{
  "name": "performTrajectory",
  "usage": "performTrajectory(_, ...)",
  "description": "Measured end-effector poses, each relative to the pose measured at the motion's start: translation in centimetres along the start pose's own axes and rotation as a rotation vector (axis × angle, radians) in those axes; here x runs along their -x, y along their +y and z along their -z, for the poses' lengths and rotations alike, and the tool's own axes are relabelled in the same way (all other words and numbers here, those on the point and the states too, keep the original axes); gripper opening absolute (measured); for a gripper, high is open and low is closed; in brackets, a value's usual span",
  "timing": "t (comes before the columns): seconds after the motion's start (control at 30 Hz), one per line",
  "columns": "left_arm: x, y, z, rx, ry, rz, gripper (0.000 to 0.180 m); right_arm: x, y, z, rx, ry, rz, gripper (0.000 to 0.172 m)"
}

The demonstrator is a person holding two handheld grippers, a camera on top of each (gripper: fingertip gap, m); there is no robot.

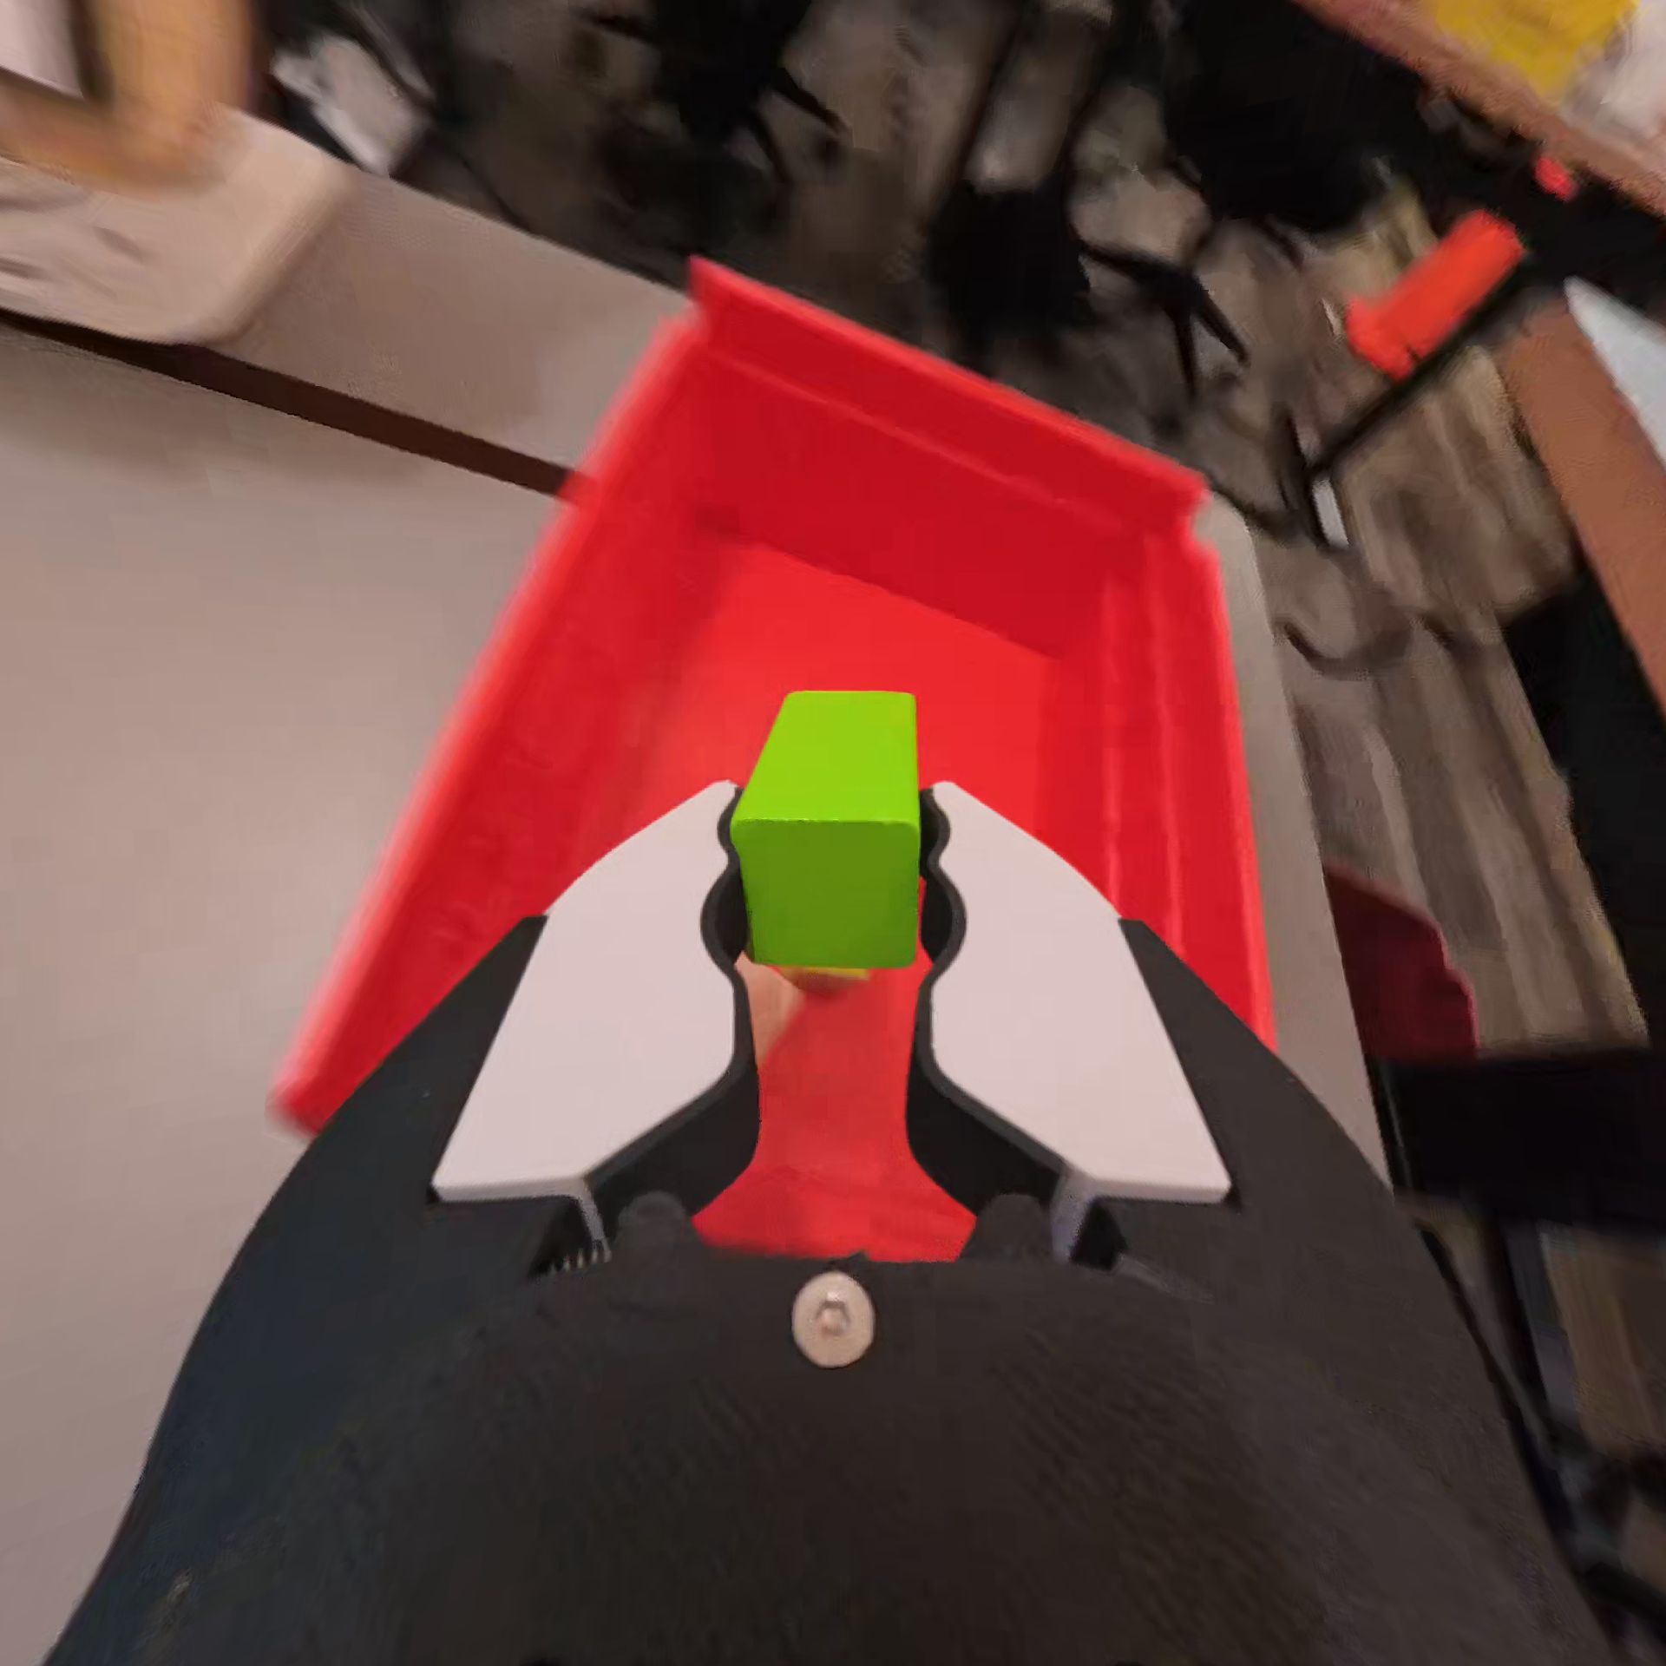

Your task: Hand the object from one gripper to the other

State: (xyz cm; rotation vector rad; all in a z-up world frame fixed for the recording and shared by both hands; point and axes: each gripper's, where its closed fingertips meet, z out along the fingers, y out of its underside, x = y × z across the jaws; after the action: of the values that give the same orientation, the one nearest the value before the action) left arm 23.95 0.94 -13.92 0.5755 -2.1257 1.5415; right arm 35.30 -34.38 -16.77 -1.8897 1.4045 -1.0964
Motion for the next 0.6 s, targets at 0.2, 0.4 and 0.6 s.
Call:
performTrajectory(0.2,0.4,0.1,0.0,-0.009,0.004,0.021,0.051,-3.3,5.9,-1.8,0.137,0.046,-0.159,0.036)
performTrajectory(0.4,1.1,0.0,-0.2,-0.009,-0.053,0.008,0.050,-3.2,7.7,-2.6,0.228,0.072,-0.132,0.035)
performTrajectory(0.6,2.1,-2.1,2.6,-0.117,-0.246,-0.007,0.050,-3.6,6.0,-1.9,0.188,0.105,-0.173,0.064)
